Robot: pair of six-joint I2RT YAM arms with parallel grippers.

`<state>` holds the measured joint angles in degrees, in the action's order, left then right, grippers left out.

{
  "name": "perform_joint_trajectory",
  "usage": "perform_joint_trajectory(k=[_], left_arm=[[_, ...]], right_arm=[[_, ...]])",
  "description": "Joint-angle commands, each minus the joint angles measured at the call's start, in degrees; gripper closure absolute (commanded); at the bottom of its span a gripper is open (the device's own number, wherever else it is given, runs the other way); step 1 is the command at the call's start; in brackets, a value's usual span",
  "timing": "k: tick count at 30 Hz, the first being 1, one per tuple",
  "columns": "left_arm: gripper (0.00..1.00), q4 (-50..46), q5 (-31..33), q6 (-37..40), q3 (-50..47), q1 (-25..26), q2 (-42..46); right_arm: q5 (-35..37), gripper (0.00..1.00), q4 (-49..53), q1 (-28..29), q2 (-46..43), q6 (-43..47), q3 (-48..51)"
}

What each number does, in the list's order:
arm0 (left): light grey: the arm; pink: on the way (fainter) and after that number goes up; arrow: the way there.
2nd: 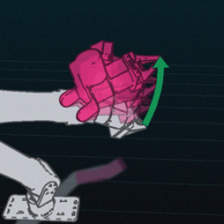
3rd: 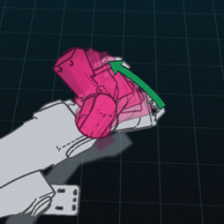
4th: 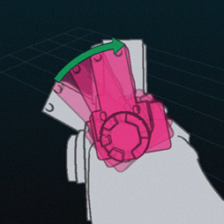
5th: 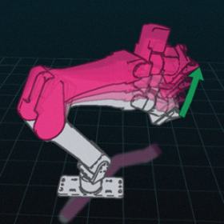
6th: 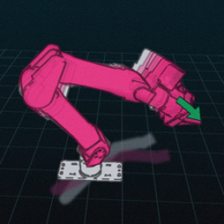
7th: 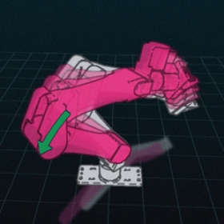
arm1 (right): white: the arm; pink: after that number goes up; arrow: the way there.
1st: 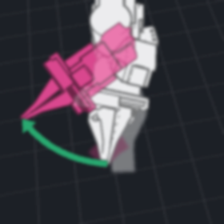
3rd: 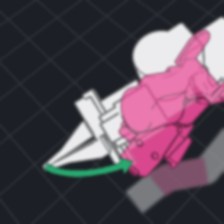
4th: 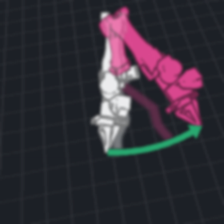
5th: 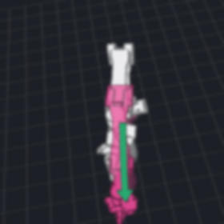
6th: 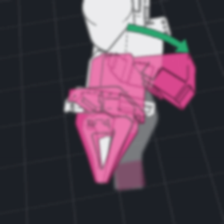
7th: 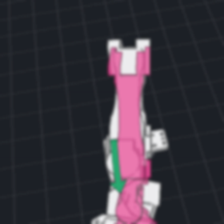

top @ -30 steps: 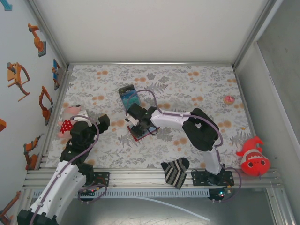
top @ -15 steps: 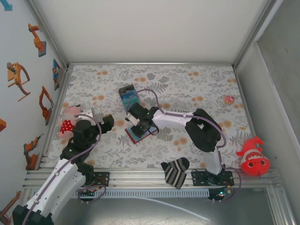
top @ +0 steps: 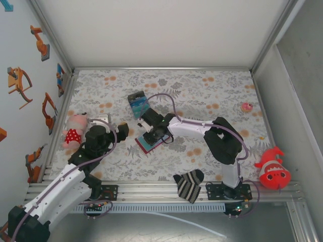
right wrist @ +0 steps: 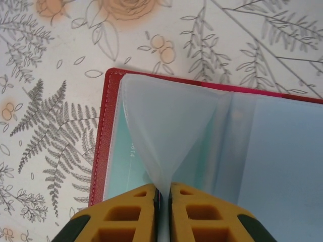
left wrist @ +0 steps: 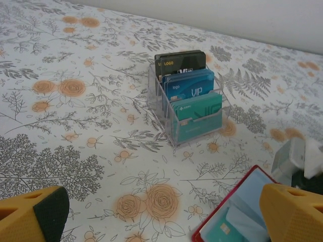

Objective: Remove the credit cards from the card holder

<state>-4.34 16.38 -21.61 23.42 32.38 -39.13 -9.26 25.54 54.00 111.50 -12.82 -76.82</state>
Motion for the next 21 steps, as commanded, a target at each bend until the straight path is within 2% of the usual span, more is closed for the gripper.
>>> perform_joint_trajectory(k=[1,9,14,21], left_arm=[[0.03,-0.62,5.95,3.09,2.21,2.75,-2.22],[0.03,2.45,11.83,5.82,3.50,9.65,-11.96],[0.03,11.08,10.49,5.65,2.07,12.77,-20.95],[0.03,19.93,12.05,6.75,4.94,16.96,-35.34]], right_arm=[[-1.18,0.88,-1.99,-1.61,-2.73,-2.90,1.46],[-13.18,0.92,-10.02,-7.55,-5.01,-8.61,7.10],[-13.50,0.92,-10.49,-8.72,-5.31,-9.12,8.26],[-16.62,0.94,-13.22,-10.04,-5.84,-11.11,9.81]])
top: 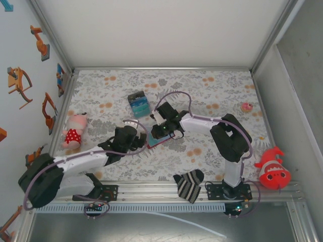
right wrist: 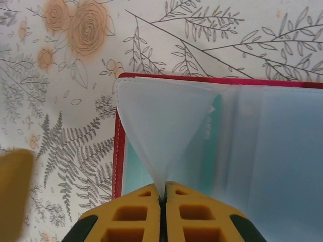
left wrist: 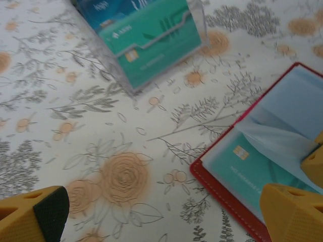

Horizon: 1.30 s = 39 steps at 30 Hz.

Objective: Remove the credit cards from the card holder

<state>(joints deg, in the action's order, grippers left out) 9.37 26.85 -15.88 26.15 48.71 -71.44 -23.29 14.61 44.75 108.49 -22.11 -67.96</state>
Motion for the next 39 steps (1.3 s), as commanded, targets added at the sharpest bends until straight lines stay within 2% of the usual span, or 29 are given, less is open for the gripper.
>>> perform_joint_trajectory(k=[1,11,15,17,27,39], left_arm=[[0.03,8.01,1.61,0.64,2.23,0.60,-4.90],[0.03,7.23,1.56,-1.34,7.32,0.42,-16.71],[0.03,4.98,2.79,-2.00,8.62,0.29,-19.05],[0.03,4.15,3.08,-2.29,8.62,0.17,-19.49],[0.03,1.93,3.81,-2.90,8.74,-0.53,-21.49],[0.03,-1.24,3.82,-6.24,4.98,-0.54,-16.18]], right_arm=[[-2.89,0.94,-2.62,-1.02,-2.98,-2.08,1.17],[-2.93,0.95,-2.60,-1.95,-3.90,-2.06,2.31],[-1.97,0.92,-2.06,-2.47,-4.58,-2.15,2.77],[-0.99,0.87,-1.57,-2.78,-5.01,-2.17,2.93],[7.18,0.79,2.94,-4.99,-7.21,-0.97,3.94],[20.48,0.66,9.91,-7.01,-11.73,0.31,5.30]])
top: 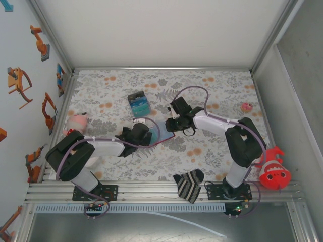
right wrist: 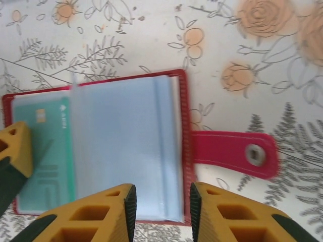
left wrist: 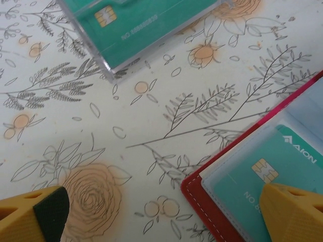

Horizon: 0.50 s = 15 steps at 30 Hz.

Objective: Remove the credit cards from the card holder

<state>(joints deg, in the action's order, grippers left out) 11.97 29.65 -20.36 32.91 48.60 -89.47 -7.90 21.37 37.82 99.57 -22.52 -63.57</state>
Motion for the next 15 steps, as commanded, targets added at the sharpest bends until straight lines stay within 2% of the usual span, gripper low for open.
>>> perform_joint_trajectory(k=[1,6,15], left_arm=[[0.03,-3.88,1.11,-2.08,-2.26,-0.42,2.39],[0.03,-1.39,0.79,-3.46,-5.02,-0.69,5.74],[0.03,-0.01,-2.41,-6.61,-9.37,-3.91,13.67]], right_arm=[[5.80,0.66,3.60,-0.05,-3.40,0.73,0.84],[3.34,0.66,4.56,-0.03,-5.59,0.55,0.38],[-4.70,0.82,3.39,4.01,-5.97,-0.60,-2.48]])
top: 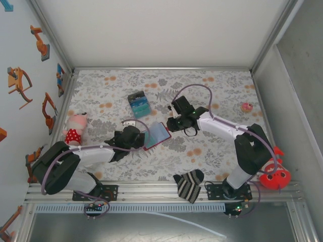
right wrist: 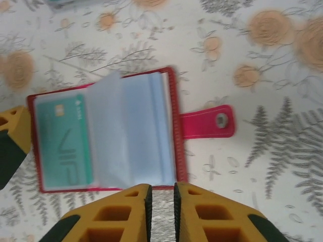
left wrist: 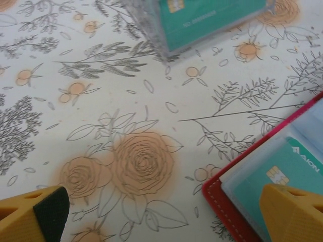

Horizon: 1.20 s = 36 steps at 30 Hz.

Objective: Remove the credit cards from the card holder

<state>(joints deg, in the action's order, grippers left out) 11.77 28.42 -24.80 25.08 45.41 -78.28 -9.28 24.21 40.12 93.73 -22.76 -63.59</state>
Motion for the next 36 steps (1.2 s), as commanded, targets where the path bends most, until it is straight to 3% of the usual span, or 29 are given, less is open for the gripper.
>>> perform_joint_trajectory(k=[1,6,19,36], left_arm=[[0.03,-0.27,-1.18,-2.12,-1.78,-0.84,3.44],[0.03,-0.68,-2.16,-0.38,-1.79,-0.84,3.93],[0.03,4.45,-4.05,-0.96,-0.38,-0.80,-6.54],[0.03,-0.68,-0.81,0.88,-0.59,-0.33,-4.41]], right_arm=[[-4.26,0.83,0.74,2.26,0.57,-0.40,-3.50],[-10.31,0.81,-0.07,3.46,5.32,-1.76,-6.11],[-13.49,0.74,5.20,4.94,17.03,-0.26,-13.64],[-16.73,0.76,5.78,3.96,23.22,-1.88,-16.01]])
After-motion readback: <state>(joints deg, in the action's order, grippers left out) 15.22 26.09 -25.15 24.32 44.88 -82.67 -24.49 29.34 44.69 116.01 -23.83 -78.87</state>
